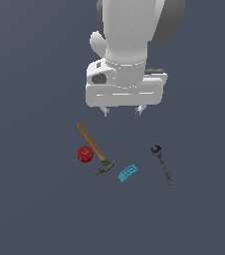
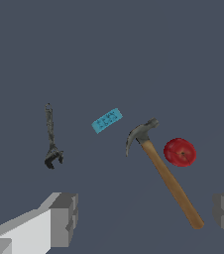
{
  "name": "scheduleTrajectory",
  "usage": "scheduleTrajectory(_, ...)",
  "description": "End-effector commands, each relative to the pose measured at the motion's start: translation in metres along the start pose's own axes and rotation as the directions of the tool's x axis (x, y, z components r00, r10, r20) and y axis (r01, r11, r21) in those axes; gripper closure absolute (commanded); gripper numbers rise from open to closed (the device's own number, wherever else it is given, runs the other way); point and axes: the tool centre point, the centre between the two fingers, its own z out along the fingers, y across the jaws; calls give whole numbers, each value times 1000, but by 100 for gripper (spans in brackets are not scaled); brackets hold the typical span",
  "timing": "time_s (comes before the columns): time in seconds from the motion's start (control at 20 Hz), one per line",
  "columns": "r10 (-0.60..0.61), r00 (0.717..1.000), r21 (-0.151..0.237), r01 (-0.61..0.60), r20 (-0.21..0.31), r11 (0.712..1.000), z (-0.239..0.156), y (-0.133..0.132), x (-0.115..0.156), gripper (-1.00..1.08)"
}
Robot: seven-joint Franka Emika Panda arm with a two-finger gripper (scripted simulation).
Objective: Pick up a designated object from a clutter of objects.
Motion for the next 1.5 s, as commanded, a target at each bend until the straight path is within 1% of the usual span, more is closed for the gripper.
scheduleTrajectory(0.0, -6, 1000, 0, 6, 1, 1000, 5, 2, 0, -92)
scheduleTrajectory(0.35, -53, 999, 0, 53, 6, 999, 37, 17, -2, -92)
scheduleTrajectory(0.7, -139, 990, 0, 139, 14, 990, 94, 44, -12, -92)
scheduleTrajectory(1.15, -281, 959, 1, 281, 28, 960, 182, 86, -48, -92)
scheduleTrajectory(1.45, -353, 935, 3, 353, 37, 936, 223, 104, -75, -92)
